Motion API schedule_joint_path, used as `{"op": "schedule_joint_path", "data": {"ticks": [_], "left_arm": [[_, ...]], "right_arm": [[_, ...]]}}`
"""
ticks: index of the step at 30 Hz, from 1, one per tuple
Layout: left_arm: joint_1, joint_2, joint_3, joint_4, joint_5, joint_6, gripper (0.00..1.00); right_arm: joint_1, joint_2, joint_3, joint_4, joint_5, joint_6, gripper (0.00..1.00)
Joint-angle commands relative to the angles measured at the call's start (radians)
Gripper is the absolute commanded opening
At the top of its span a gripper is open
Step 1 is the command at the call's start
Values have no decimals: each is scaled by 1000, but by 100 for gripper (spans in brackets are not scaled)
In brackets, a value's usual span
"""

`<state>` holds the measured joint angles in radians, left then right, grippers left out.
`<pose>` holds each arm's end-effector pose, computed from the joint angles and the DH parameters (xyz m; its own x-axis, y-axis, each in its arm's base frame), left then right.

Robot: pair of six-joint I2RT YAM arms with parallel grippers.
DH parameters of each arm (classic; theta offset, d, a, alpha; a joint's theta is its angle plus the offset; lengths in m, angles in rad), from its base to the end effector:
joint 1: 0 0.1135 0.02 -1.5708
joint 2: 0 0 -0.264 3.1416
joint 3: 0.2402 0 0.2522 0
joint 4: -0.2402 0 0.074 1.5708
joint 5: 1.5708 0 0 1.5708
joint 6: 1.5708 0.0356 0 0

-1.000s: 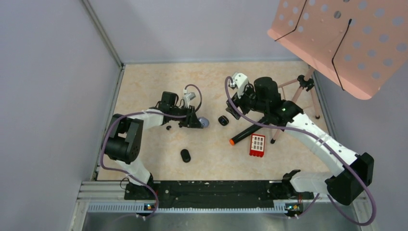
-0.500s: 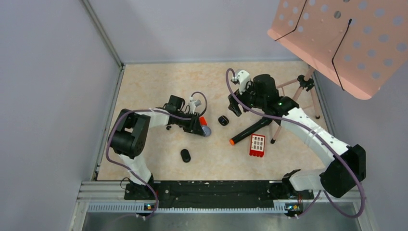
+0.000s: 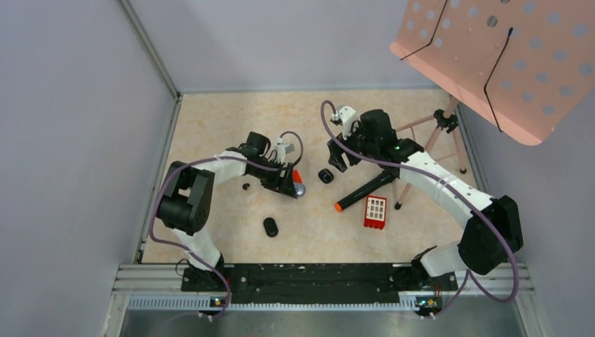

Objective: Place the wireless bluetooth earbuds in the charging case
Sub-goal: Place the charging case at the center of the board, then pick up the charging case at the center of the board.

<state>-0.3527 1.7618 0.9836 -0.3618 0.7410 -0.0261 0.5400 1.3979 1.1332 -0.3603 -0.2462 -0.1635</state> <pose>0.3000 -0.1360 0.1524 -0.8660 0.2982 -0.4015 0.4970 0.6030 -0.6240 0.2655 0.1692 0.3039 -0.3864 -0.4157 -0.8234 -0.7409 0.6715 0.0087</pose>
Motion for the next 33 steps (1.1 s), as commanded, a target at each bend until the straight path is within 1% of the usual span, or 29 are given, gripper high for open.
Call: {"op": "schedule_joint_path", "data": {"ticks": [1,3,6,8,10,12,15,17,19,20,22,25,26,28,30,32,33], "left_arm": [[14,-60,137,-240,-35,163,72],[36,-98,171,-272,-34,178,73],[93,-194,205,-262,-36,167,72],[138,-271,215,-227,-70,127,72],[184,-351,206,-168,-134,65,73],[216,-434,171,-113,-228,-31,73],[244,-542,95,-99,-403,-173,74],[264,-599,44,-119,-415,-225,74],[277,-651,-9,-134,-423,-270,74],[287,-674,-31,-142,-432,-293,74],[320,-698,-69,-153,-436,-341,73],[394,-701,-95,-173,-454,-395,72],[413,-699,-100,-176,-468,-405,72],[450,-688,-100,-185,-489,-415,72],[488,-677,-96,-198,-490,-429,72],[518,-673,-90,-210,-476,-440,71],[530,-673,-87,-219,-473,-448,71]], "right_arm": [[-7,16,67,35,-39,0,73],[-7,28,72,37,-65,-20,73],[-6,39,62,47,-163,-84,72],[-5,48,45,64,-213,-116,71],[-3,65,44,77,-280,-154,68],[24,88,48,82,-328,-222,66],[99,132,74,71,-315,-352,64],[153,162,82,68,-319,-441,63],[200,196,89,80,-317,-493,61],[219,217,91,97,-315,-496,59],[255,265,111,130,-304,-447,58],[313,354,170,148,-269,-295,55],[328,366,175,161,-275,-270,55],[354,382,160,186,-305,-288,56],[365,408,164,169,-354,-356,56],[373,445,195,137,-342,-393,56],[382,463,218,125,-306,-383,56]]}}
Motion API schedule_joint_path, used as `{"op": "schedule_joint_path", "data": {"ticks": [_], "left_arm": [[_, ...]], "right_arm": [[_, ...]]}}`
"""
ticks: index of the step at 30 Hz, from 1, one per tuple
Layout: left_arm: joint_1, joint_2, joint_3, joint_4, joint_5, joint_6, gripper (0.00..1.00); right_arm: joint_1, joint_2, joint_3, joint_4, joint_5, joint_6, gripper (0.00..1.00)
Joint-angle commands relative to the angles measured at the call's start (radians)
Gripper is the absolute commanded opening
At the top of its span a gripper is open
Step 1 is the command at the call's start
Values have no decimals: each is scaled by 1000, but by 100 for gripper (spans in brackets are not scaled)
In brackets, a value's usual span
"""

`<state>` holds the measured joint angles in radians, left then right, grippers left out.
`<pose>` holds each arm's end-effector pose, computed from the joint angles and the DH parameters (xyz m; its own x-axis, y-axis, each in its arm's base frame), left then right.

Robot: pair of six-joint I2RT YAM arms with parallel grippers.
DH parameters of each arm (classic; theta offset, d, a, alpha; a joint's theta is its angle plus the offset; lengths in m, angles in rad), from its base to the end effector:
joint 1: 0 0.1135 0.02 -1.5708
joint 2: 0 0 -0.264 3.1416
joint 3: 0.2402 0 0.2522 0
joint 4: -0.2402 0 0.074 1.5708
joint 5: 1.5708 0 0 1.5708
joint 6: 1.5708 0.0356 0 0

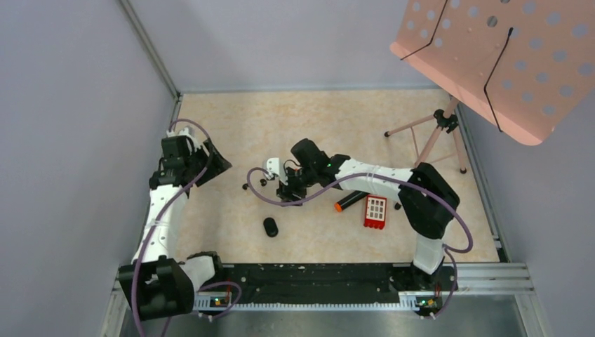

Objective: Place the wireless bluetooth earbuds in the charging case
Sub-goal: Pick up the charging case at the center of the board.

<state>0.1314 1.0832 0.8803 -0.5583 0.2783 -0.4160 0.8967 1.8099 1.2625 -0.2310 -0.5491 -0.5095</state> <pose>0.2260 0.0200 0.2815 -0.6543 -0.4784 -0.5857 -0.2112 0.8593 -0.4659 0.2334 0.3219 0.2204 0.0556 -0.5970 -0.8003 -0.9980 -0.0562 -0.0274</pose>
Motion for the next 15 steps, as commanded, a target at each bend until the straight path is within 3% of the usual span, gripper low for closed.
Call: {"op": "schedule_joint_path", "data": {"ticks": [1,6,15], "left_arm": [[56,5,18,-29,-10,-69,70],[86,-17,35,-62,-35,-118,69],[132,-113,49,-10,-202,-124,72]], "right_arm": [[35,70,114,-10,53,3,56],[120,100,207,-74,420,336,59],[251,53,116,-141,411,553,71]]}}
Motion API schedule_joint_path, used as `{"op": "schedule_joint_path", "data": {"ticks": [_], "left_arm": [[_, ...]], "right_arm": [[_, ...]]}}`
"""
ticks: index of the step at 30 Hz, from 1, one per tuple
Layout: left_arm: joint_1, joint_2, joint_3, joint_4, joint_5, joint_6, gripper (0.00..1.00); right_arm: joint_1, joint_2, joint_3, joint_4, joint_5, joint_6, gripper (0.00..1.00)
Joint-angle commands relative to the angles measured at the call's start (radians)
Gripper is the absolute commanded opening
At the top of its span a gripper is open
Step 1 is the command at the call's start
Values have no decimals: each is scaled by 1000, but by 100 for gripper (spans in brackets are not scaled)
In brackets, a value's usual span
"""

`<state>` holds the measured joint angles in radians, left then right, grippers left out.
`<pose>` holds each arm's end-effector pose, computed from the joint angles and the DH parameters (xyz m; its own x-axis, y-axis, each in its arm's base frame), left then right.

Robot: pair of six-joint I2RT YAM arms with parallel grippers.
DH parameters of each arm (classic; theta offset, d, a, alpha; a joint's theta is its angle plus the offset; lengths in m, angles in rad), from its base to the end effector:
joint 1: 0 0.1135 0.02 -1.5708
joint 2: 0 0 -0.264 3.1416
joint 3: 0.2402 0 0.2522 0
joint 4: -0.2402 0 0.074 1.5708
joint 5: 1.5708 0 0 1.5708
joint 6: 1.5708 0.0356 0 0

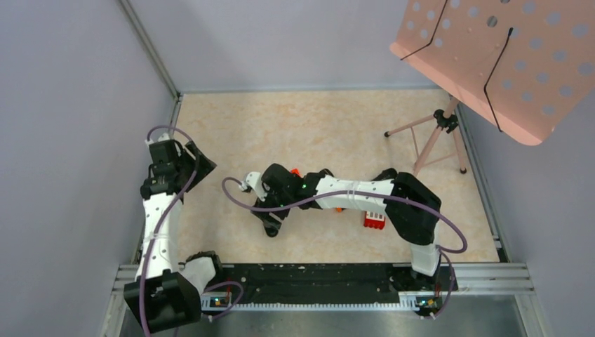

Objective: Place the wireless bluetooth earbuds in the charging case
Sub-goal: Pick up the charging case at the center of the board.

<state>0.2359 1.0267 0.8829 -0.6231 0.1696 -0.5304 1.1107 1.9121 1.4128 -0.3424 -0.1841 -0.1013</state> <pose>0.2084 0.0439 0.2880 -0.5252 -0.6391 -0.5619 -0.4381 0.7691 -0.4653 0.1828 0.3835 0.2164 -0.2349 -0.6979 -0.6766 -0.9637 0.2580 0.0684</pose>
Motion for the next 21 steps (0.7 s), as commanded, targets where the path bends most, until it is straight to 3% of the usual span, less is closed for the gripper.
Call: {"op": "schedule_joint_path", "data": {"ticks": [1,8,21], "left_arm": [[34,-63,52,59,-94,-7,72],[57,-141,41,53,-41,-34,72],[57,-225,-33,42,7,-62,71]], "right_arm": [[50,-48,-41,-29,57,164,73],[70,12,8,-79,127,306,72],[100,108,68,-74,139,366,74]]}}
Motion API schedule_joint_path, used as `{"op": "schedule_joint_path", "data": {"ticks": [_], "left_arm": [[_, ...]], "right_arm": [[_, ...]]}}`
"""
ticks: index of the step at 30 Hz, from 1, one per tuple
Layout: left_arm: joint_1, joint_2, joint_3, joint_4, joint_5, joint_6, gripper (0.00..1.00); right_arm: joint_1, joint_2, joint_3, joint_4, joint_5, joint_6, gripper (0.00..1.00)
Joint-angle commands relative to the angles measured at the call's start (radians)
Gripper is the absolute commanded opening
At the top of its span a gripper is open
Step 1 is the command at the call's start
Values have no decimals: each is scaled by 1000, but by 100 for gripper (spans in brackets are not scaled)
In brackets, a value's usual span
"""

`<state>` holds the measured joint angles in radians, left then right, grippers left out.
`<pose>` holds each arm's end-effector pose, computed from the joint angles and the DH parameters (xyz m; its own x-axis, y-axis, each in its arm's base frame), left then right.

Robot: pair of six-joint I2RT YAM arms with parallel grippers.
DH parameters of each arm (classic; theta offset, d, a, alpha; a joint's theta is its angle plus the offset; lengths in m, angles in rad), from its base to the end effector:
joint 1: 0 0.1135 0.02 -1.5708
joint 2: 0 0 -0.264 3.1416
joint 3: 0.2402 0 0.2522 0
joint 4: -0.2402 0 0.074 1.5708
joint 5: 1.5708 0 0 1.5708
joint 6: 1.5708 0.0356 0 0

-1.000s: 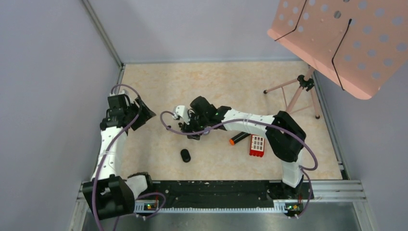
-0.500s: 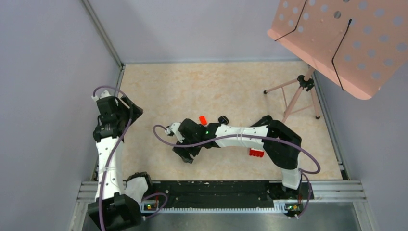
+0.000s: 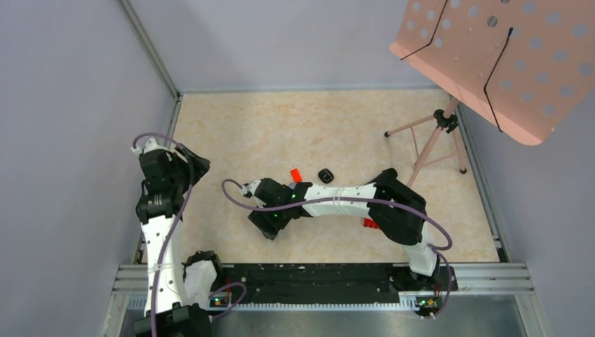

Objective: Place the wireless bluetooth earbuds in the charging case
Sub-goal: Pick up the charging case at the center of the board.

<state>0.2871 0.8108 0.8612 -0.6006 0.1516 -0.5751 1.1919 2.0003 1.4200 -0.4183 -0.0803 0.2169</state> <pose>0.1673 0.0438 0.3200 -0.3357 -0.6597 -0.6724 -0.4040 0.7456 -0.5299 0.1553 0.3977 0.1773 -0.5064 -0.6921 -0.5143 -0.8531 0.4888 0.1824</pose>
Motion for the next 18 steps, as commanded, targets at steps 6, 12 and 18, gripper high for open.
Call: {"op": "schedule_joint_path", "data": {"ticks": [6,12,18], "left_arm": [[6,3,-10,25,45,-34,71],[6,14,-9,32,54,-29,71],[6,40,-7,38,60,-18,71]], "right_arm": [[22,56,57,-4,76,67,68],[29,43,11,1,139,49,63],[30,8,-44,17,173,-4,55]]}}
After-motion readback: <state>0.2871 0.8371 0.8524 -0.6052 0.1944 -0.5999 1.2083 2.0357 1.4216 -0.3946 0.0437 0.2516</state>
